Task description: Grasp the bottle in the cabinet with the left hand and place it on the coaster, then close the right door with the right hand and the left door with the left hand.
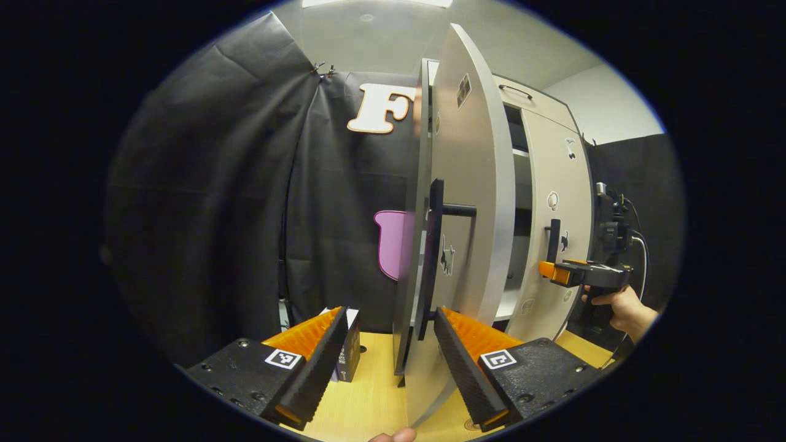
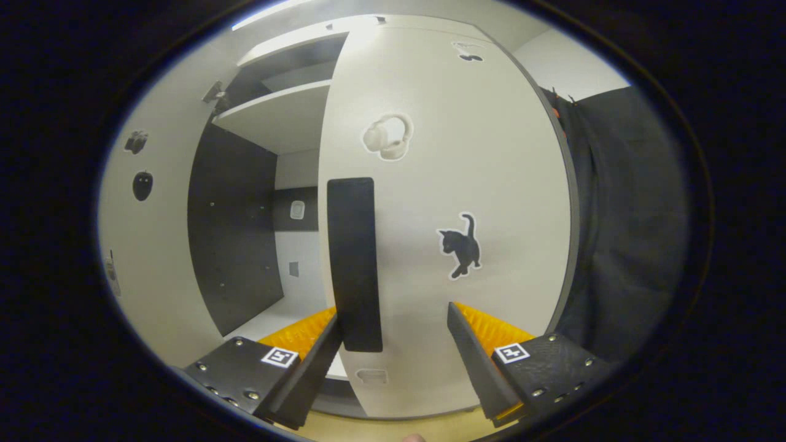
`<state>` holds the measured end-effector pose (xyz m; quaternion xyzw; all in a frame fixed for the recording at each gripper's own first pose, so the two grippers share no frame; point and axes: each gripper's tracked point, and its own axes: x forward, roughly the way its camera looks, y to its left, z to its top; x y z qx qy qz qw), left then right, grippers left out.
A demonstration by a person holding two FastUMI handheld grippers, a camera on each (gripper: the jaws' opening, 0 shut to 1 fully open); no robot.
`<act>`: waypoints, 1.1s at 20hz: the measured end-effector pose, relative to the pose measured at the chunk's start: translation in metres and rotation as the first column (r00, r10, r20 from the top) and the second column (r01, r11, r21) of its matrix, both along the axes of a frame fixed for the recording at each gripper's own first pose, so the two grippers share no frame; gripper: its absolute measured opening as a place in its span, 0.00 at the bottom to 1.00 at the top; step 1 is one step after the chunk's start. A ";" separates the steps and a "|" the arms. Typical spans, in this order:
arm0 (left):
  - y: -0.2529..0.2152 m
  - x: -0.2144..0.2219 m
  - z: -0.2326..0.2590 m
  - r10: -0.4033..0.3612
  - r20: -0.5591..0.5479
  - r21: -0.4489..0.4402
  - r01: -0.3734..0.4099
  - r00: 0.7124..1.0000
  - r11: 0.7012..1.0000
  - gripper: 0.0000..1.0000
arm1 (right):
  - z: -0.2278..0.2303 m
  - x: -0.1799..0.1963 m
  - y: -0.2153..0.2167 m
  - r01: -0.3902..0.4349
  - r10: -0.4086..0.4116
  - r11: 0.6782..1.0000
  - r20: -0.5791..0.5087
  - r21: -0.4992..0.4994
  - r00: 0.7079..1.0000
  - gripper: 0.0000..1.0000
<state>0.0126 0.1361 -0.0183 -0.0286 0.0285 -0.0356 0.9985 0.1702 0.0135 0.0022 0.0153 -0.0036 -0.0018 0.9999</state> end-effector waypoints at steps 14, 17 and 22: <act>-0.078 0.005 0.000 -0.125 0.013 0.033 0.125 0.992 0.992 0.90 | -0.021 -0.075 -0.039 -0.033 0.034 0.999 -0.039 0.018 0.999 0.97; -0.092 0.009 -0.002 -0.137 0.008 0.019 0.137 0.991 0.990 0.90 | -0.031 -0.084 -0.044 -0.039 0.041 0.999 -0.059 0.029 0.997 0.97; -0.115 0.017 -0.003 -0.138 0.023 0.030 0.137 0.990 0.990 0.92 | -0.048 -0.091 -0.050 -0.048 0.050 0.998 -0.094 0.027 0.994 1.00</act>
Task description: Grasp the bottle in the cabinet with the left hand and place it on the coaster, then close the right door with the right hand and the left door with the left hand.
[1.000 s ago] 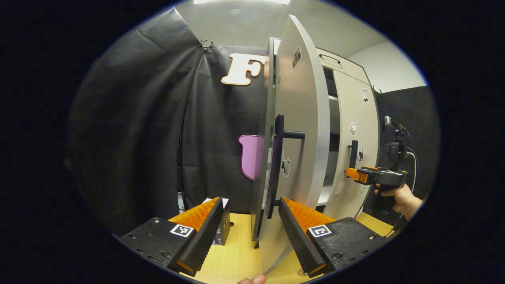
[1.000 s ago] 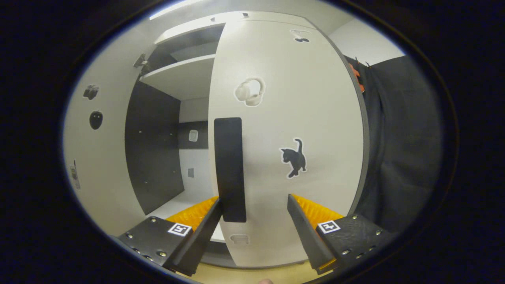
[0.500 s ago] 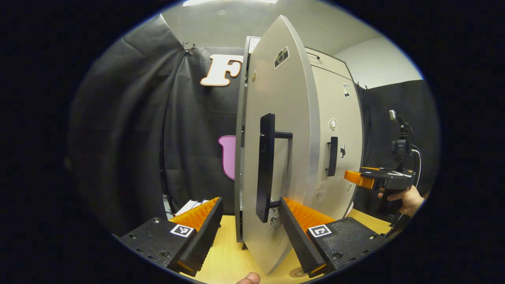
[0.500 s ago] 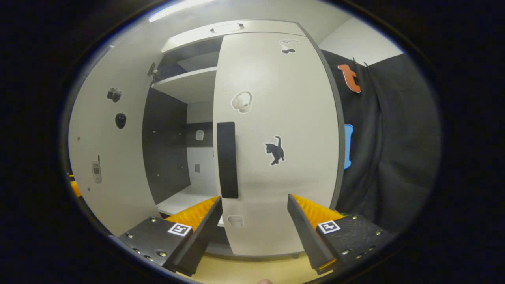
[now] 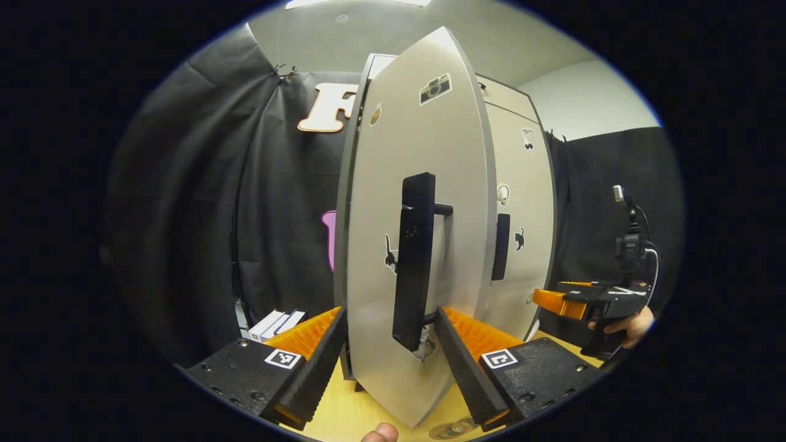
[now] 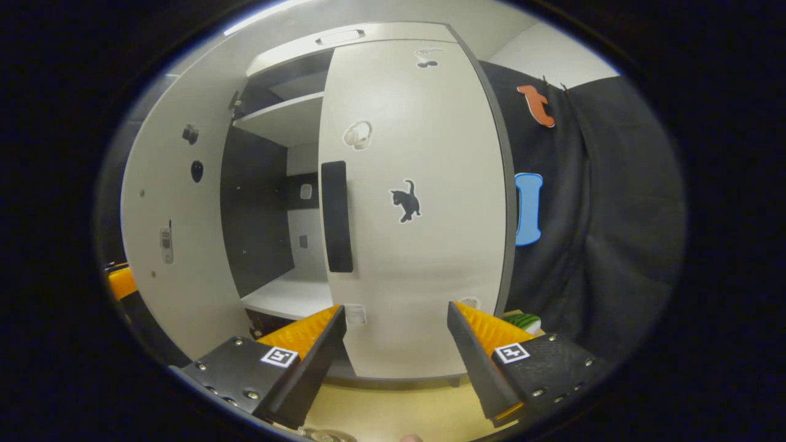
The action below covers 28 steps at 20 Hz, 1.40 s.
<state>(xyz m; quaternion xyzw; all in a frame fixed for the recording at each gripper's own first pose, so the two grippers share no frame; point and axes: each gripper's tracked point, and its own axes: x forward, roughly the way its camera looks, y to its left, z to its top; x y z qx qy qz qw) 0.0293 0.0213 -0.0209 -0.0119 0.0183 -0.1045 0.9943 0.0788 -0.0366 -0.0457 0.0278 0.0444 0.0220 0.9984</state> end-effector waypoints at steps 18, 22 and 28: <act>-0.090 0.078 -0.011 -0.043 -0.017 -0.011 0.043 0.999 0.999 0.98 | -0.019 -0.008 -0.055 0.048 -0.046 0.998 -0.047 0.034 0.998 1.00; -0.105 0.096 -0.013 -0.031 -0.009 -0.001 0.031 0.999 1.000 0.98 | -0.024 -0.008 -0.066 0.062 -0.059 0.997 -0.060 0.047 0.996 1.00; -0.122 0.135 -0.016 0.007 -0.001 0.012 -0.007 1.000 1.000 0.97 | -0.026 -0.014 -0.067 0.052 -0.048 0.997 -0.066 0.056 0.997 0.97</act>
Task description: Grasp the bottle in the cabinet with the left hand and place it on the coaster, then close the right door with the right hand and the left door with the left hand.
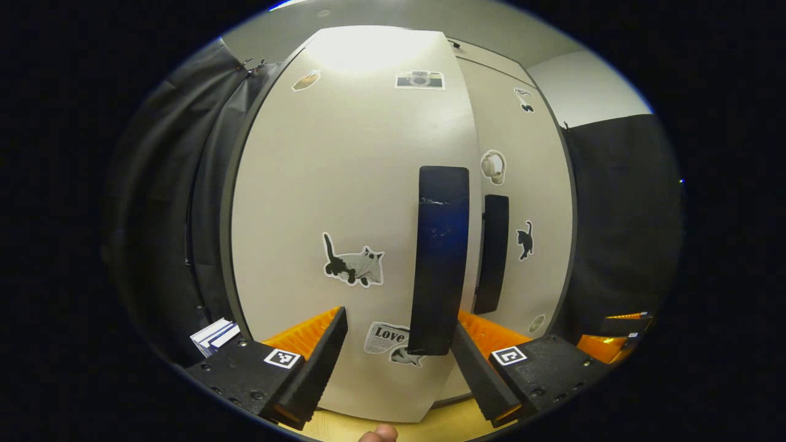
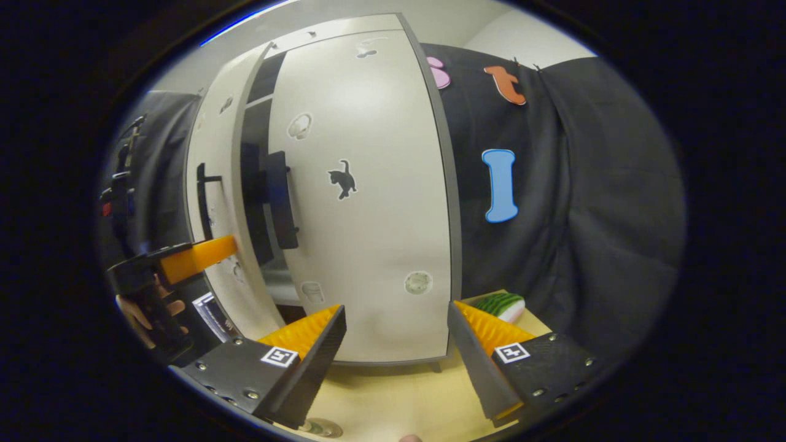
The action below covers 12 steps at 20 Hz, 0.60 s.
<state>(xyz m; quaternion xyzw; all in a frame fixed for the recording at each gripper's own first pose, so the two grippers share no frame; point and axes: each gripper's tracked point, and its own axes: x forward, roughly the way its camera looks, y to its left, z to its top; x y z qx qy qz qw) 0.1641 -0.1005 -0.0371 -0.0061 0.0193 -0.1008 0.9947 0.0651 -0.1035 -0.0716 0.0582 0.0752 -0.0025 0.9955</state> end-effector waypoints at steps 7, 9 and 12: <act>-0.006 0.023 -0.002 0.043 0.009 0.002 -0.043 0.999 0.999 0.98 | 0.003 -0.015 0.009 -0.029 0.029 1.000 0.001 -0.006 1.000 1.00; -0.006 0.020 -0.003 0.055 -0.001 -0.013 -0.055 0.999 0.998 0.97 | 0.007 -0.019 0.011 -0.037 0.037 0.999 0.010 -0.011 0.999 1.00; -0.009 0.007 -0.002 0.044 0.003 -0.017 -0.044 0.999 0.999 0.95 | 0.015 -0.025 0.014 -0.053 0.053 0.999 0.020 -0.008 0.998 1.00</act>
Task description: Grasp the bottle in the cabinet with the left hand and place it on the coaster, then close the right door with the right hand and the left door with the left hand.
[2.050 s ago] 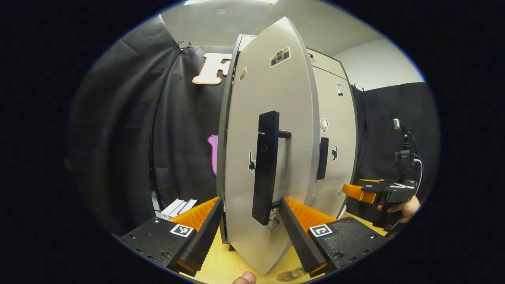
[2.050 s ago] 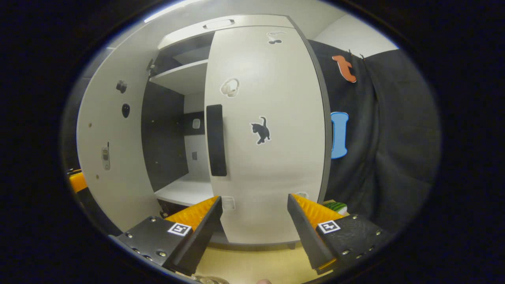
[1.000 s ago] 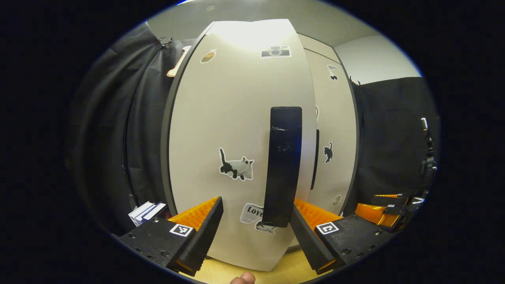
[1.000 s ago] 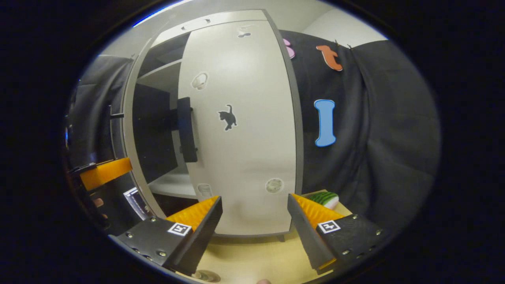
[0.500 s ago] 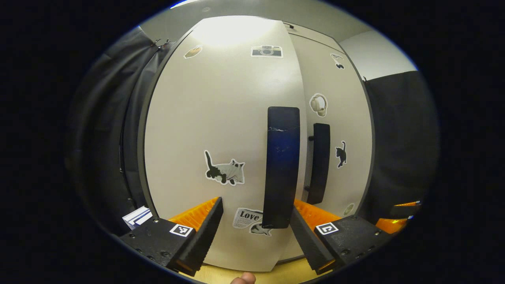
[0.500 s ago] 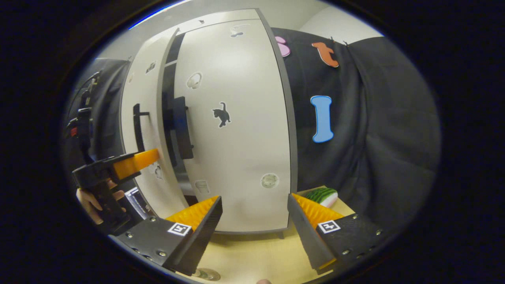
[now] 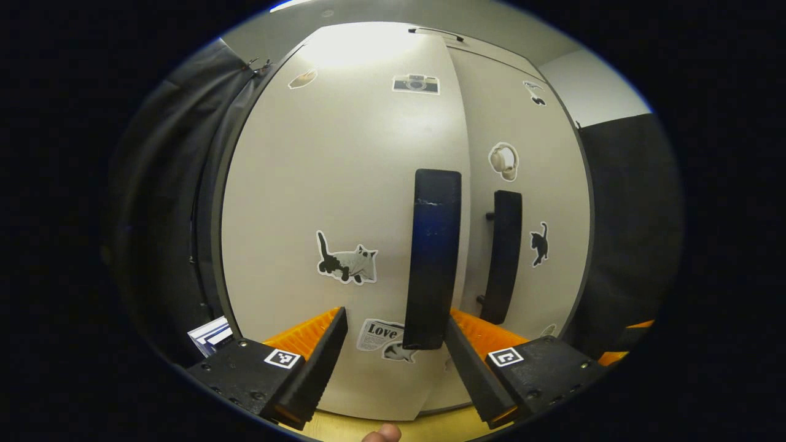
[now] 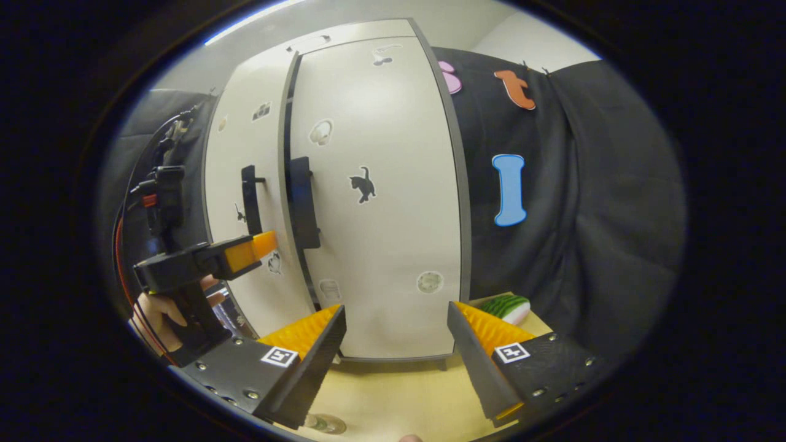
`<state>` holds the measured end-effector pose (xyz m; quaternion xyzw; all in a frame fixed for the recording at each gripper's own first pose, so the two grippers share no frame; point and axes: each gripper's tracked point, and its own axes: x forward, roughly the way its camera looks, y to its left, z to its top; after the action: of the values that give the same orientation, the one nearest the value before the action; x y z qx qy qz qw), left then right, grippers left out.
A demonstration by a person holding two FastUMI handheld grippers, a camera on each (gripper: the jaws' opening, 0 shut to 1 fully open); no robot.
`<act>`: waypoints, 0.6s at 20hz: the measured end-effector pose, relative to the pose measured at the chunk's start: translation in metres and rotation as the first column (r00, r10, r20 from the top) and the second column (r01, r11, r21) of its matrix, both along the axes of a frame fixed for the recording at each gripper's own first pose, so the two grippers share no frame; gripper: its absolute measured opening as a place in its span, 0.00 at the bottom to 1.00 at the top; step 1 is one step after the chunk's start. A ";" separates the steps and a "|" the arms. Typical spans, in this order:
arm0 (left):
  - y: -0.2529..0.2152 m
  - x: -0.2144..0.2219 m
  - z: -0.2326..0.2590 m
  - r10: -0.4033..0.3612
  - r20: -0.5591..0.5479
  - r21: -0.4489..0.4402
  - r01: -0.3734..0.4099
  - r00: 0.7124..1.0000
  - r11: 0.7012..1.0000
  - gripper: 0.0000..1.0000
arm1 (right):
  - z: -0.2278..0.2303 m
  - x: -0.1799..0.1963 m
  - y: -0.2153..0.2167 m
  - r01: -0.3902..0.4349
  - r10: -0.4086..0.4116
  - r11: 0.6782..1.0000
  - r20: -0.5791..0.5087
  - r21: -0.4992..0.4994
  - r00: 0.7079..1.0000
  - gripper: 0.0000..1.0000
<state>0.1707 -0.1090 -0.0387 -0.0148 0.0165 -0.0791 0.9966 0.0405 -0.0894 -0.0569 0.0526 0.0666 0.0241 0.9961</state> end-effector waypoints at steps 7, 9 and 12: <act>0.001 -0.050 0.010 0.003 -0.009 -0.019 -0.004 1.000 1.000 0.95 | 0.023 -0.021 0.008 -0.022 0.022 1.000 0.031 0.001 0.999 0.97; 0.007 -0.073 0.018 0.023 -0.006 -0.013 -0.023 1.000 1.000 0.95 | 0.037 -0.028 0.008 -0.017 0.017 1.000 0.054 -0.002 0.998 1.00; 0.018 -0.106 0.030 0.057 0.000 0.004 -0.057 0.998 0.998 0.95 | 0.058 -0.038 0.005 0.002 0.000 1.000 0.092 -0.031 0.996 1.00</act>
<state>0.0652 -0.0908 -0.0088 -0.0133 0.0165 -0.0505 0.9985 0.0022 -0.0842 0.0014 0.0360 0.0209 0.0249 0.9988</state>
